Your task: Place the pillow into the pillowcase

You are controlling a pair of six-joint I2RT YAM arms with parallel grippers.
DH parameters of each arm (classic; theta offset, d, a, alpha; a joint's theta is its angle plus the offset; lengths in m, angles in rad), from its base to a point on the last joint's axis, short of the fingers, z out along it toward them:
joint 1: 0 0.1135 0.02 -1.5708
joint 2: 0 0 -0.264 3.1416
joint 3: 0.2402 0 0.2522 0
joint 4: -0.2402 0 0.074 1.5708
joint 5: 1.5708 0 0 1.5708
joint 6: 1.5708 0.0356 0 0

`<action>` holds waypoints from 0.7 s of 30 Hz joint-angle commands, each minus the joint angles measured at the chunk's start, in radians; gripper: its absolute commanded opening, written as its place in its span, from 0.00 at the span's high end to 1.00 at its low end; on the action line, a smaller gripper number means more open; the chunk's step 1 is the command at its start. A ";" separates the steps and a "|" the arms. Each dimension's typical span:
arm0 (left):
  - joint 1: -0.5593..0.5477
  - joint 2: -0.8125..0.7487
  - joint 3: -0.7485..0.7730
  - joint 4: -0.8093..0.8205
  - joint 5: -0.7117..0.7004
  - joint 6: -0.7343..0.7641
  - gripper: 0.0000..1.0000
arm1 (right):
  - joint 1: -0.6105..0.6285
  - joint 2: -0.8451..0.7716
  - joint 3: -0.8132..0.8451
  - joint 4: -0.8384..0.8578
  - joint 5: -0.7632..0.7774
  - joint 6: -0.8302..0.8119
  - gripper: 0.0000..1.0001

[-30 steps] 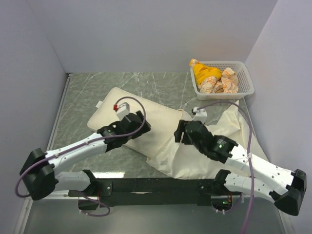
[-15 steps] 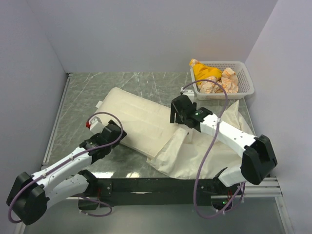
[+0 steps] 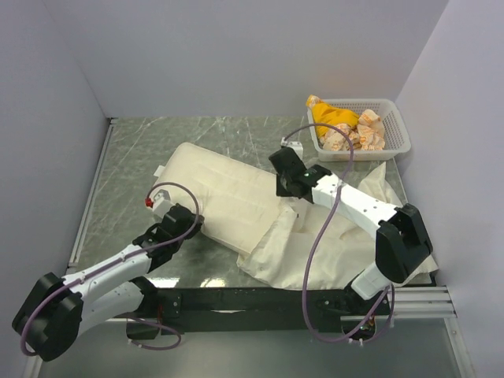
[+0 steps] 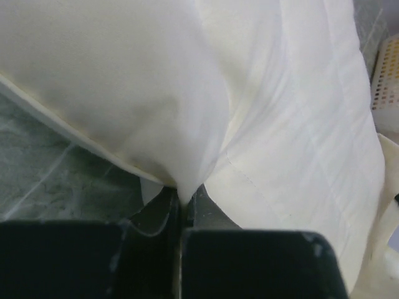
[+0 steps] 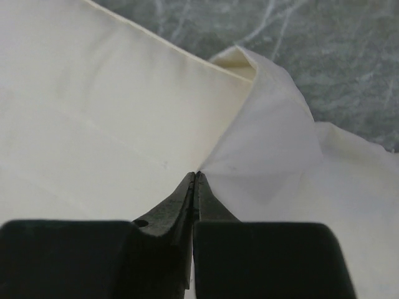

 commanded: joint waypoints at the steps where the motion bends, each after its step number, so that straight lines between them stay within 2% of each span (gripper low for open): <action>1: -0.052 -0.102 -0.045 0.037 0.044 0.015 0.99 | 0.034 0.013 0.156 -0.035 0.007 -0.013 1.00; 8: -0.241 -0.167 -0.054 0.008 -0.051 -0.074 0.99 | 0.111 0.140 0.383 -0.112 0.020 -0.024 1.00; 9: -0.291 -0.156 -0.048 0.022 -0.060 -0.081 0.99 | 0.120 0.159 0.429 -0.118 0.019 -0.025 1.00; 14: -0.391 -0.078 0.002 0.124 -0.097 -0.090 0.99 | 0.143 0.275 0.489 -0.066 -0.039 -0.031 1.00; 17: -0.419 -0.009 0.079 0.053 -0.117 -0.097 0.98 | 0.137 0.352 0.524 -0.095 -0.024 -0.038 1.00; 18: -0.419 0.008 0.115 0.021 -0.134 -0.102 0.92 | 0.135 0.372 0.529 -0.104 -0.017 -0.038 1.00; 19: -0.417 0.010 0.130 -0.080 -0.151 -0.123 0.83 | 0.132 0.371 0.523 -0.106 -0.015 -0.038 0.97; 20: -0.419 -0.001 0.142 -0.139 -0.166 -0.148 0.57 | 0.125 0.365 0.512 -0.098 -0.015 -0.038 0.93; 21: -0.417 -0.013 0.166 -0.220 -0.215 -0.186 0.45 | 0.123 0.337 0.480 -0.091 -0.007 -0.038 0.87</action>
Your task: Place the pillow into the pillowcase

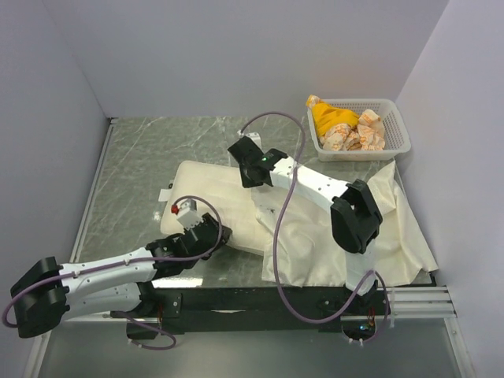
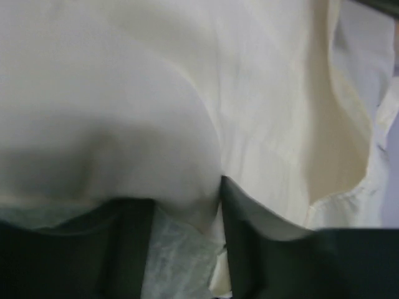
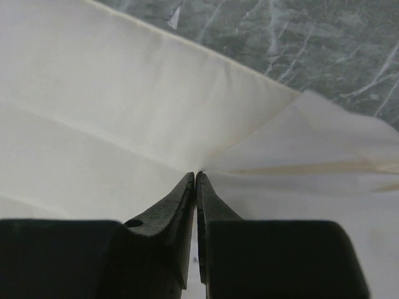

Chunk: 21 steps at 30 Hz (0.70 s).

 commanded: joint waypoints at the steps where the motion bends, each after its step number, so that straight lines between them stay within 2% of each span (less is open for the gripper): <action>1: -0.014 -0.039 0.123 -0.215 -0.102 -0.171 0.32 | -0.011 -0.055 -0.007 0.026 0.013 -0.007 0.74; 2: -0.014 -0.057 0.133 -0.378 -0.125 -0.222 0.17 | -0.012 -0.071 -0.019 0.035 0.015 -0.009 0.68; 4: -0.016 -0.114 0.164 -0.536 -0.211 -0.389 0.10 | -0.012 -0.114 -0.030 0.029 0.018 -0.007 0.52; 5: -0.014 -0.147 0.170 -0.664 -0.239 -0.428 0.05 | -0.009 -0.126 -0.032 0.016 0.027 -0.006 0.48; 6: -0.014 -0.161 0.185 -0.715 -0.265 -0.466 0.01 | -0.008 -0.153 -0.032 0.011 0.034 -0.004 0.44; 7: -0.013 -0.174 0.193 -0.770 -0.314 -0.538 0.01 | -0.005 -0.169 -0.036 0.008 0.045 -0.003 0.36; 10: -0.007 -0.200 0.244 -0.961 -0.410 -0.673 0.01 | 0.004 -0.241 -0.065 -0.009 0.064 0.006 0.26; 13: 0.065 -0.177 0.303 -1.108 -0.483 -0.741 0.00 | 0.023 -0.333 -0.136 -0.003 0.084 0.022 0.25; 14: 0.162 -0.156 0.339 -1.084 -0.483 -0.682 0.01 | 0.032 -0.376 -0.177 0.000 0.091 0.023 0.24; 15: 0.224 -0.146 0.353 -0.937 -0.472 -0.440 0.01 | 0.046 -0.394 -0.199 0.000 0.097 0.032 0.21; 16: 0.292 -0.134 0.362 -0.841 -0.401 -0.316 0.01 | 0.053 -0.413 -0.219 0.003 0.099 0.039 0.21; 17: 0.426 -0.111 0.376 -0.767 -0.356 -0.207 0.00 | 0.058 -0.446 -0.266 0.005 0.099 0.043 0.20; 18: 0.485 -0.099 0.377 -0.616 -0.319 -0.016 0.01 | 0.063 -0.465 -0.292 0.012 0.087 0.052 0.18; 20: 0.632 -0.053 0.383 -0.541 -0.198 0.116 0.01 | 0.078 -0.520 -0.364 0.029 0.084 0.065 0.18; 21: 0.675 -0.036 0.380 -0.486 -0.144 0.248 0.01 | 0.089 -0.539 -0.386 0.034 0.081 0.074 0.18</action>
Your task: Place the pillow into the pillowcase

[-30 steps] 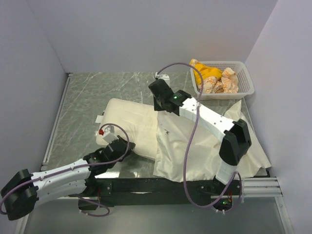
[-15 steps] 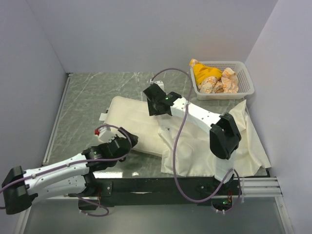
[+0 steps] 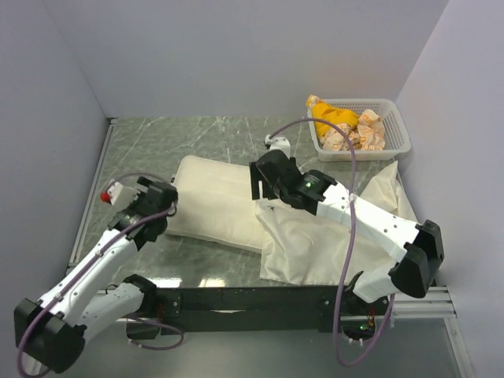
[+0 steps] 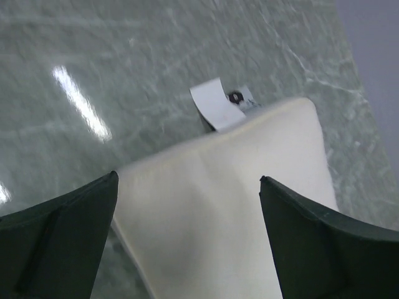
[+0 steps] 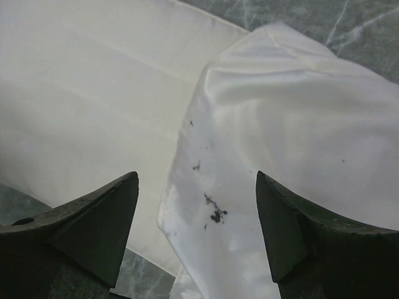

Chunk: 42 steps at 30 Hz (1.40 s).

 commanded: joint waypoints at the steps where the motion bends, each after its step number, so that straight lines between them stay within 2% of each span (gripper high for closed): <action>1: 0.217 0.074 0.033 0.293 0.196 0.495 0.00 | 0.048 -0.091 -0.113 0.024 0.013 0.046 0.18; 3: 0.304 0.118 -0.001 0.382 0.352 0.594 0.01 | 0.077 -0.126 -0.164 0.031 0.018 0.059 0.17; 4: 0.327 0.124 -0.027 0.505 0.418 0.625 0.01 | 0.086 -0.132 -0.176 0.034 0.024 0.064 0.17; 5: 0.355 0.129 -0.080 0.549 0.486 0.636 0.01 | 0.105 -0.140 -0.201 0.035 0.025 0.069 0.16; 6: 0.358 0.126 -0.111 0.600 0.582 0.646 0.01 | 0.111 -0.140 -0.215 0.044 0.025 0.070 0.16; 9: 0.358 0.105 -0.243 0.811 0.741 0.632 0.01 | 0.112 -0.102 -0.236 0.057 0.024 0.067 0.15; 14: 0.358 0.144 -0.344 0.924 0.830 0.626 0.00 | 0.120 -0.012 -0.226 0.077 0.024 0.061 0.14; 17: 0.358 0.151 -0.386 0.956 0.852 0.612 0.01 | 0.123 0.024 -0.218 0.070 0.036 0.064 0.20; 19: 0.357 0.155 -0.412 0.999 0.884 0.606 0.02 | 0.123 0.033 -0.206 0.072 0.022 0.052 0.31; 20: 0.357 0.158 -0.433 1.014 0.892 0.597 0.06 | 0.125 0.044 -0.196 0.070 0.019 0.049 0.37; 21: 0.357 0.164 -0.444 1.045 0.904 0.595 0.12 | 0.129 0.050 -0.187 0.063 0.016 0.044 0.55; 22: 0.357 0.175 -0.455 1.056 0.913 0.593 0.30 | 0.134 0.056 -0.161 0.057 0.016 0.043 0.63; 23: 0.357 0.181 -0.456 1.062 0.936 0.595 0.40 | 0.138 0.071 -0.147 0.052 0.016 0.040 0.75; 24: 0.357 0.186 -0.457 1.068 0.954 0.598 0.65 | 0.145 0.079 -0.132 0.037 0.018 0.033 0.80; 25: 0.357 0.184 -0.446 1.063 0.974 0.603 0.91 | 0.158 0.096 -0.097 0.028 0.021 0.030 0.85; 26: 0.357 0.175 -0.435 1.041 0.991 0.603 0.99 | 0.166 0.104 -0.077 0.015 0.025 0.026 0.91; 30: 0.351 0.033 -0.378 0.898 1.011 0.626 0.99 | 0.204 0.141 0.034 -0.043 0.039 0.012 0.98; 32: 0.349 -0.094 -0.313 0.753 1.005 0.641 0.99 | 0.224 0.162 0.113 -0.063 0.036 0.001 1.00; 34: 0.348 -0.205 -0.235 0.683 1.008 0.644 0.99 | 0.237 0.189 0.213 -0.095 0.039 0.000 1.00; 40: 0.343 -0.305 -0.015 0.487 1.066 0.650 0.99 | 0.284 0.251 0.496 -0.178 0.045 -0.020 1.00; 42: 0.343 -0.319 0.039 0.450 1.070 0.659 0.99 | 0.290 0.243 0.538 -0.174 0.027 -0.031 1.00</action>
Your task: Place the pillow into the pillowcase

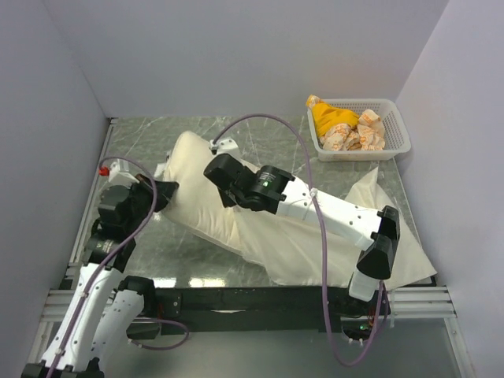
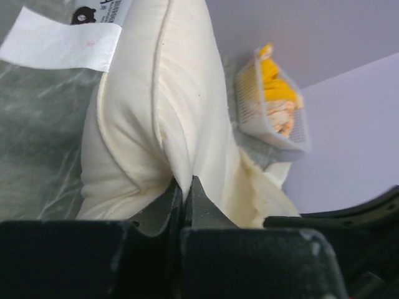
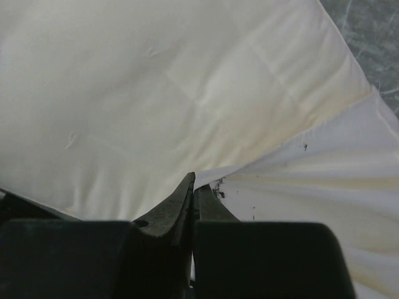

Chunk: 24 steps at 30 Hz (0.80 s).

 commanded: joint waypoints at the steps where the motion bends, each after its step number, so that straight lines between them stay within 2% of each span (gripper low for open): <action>1: -0.012 -0.054 0.213 -0.085 0.107 0.024 0.99 | 0.033 -0.030 0.177 0.027 -0.016 -0.019 1.00; 4: -0.012 -0.049 0.307 -0.115 0.110 0.040 0.99 | 0.026 -0.065 0.156 0.056 0.011 -0.025 0.99; 7: -0.012 -0.038 0.375 -0.126 0.125 0.049 0.99 | -0.019 -0.113 0.032 0.099 -0.001 -0.005 0.91; 10: -0.012 -0.022 0.410 -0.126 0.147 0.046 0.99 | -0.047 -0.174 -0.136 0.168 -0.001 0.008 0.77; 11: -0.012 -0.018 0.410 -0.129 0.137 0.044 0.99 | -0.053 -0.182 -0.163 0.174 0.004 0.019 0.65; 13: -0.012 -0.012 0.406 -0.149 0.102 0.035 0.99 | -0.059 -0.200 -0.223 0.168 0.030 0.028 0.55; 14: -0.013 -0.014 0.398 -0.166 0.081 0.021 0.99 | -0.060 -0.207 -0.237 0.165 0.034 0.034 0.44; 15: -0.013 -0.017 0.390 -0.180 0.029 0.011 0.99 | -0.058 -0.219 -0.266 0.162 0.043 0.039 0.39; 16: -0.012 -0.015 0.374 -0.192 0.003 0.003 0.99 | -0.049 -0.249 -0.283 0.164 0.053 0.042 0.34; 17: -0.013 -0.015 0.364 -0.212 -0.019 -0.011 0.99 | -0.023 -0.268 -0.300 0.165 0.095 0.053 0.25; 19: -0.013 -0.012 0.338 -0.230 -0.091 -0.031 0.99 | 0.012 -0.321 -0.349 0.155 0.125 0.083 0.21; 21: -0.013 -0.009 0.317 -0.250 -0.116 -0.040 0.99 | 0.104 -0.372 -0.435 0.180 0.171 0.122 0.18; 22: -0.013 -0.006 0.311 -0.253 -0.151 -0.045 0.99 | 0.138 -0.384 -0.466 0.185 0.201 0.140 0.13; 24: -0.013 -0.002 0.292 -0.255 -0.166 -0.051 0.99 | 0.231 -0.397 -0.536 0.172 0.269 0.231 0.11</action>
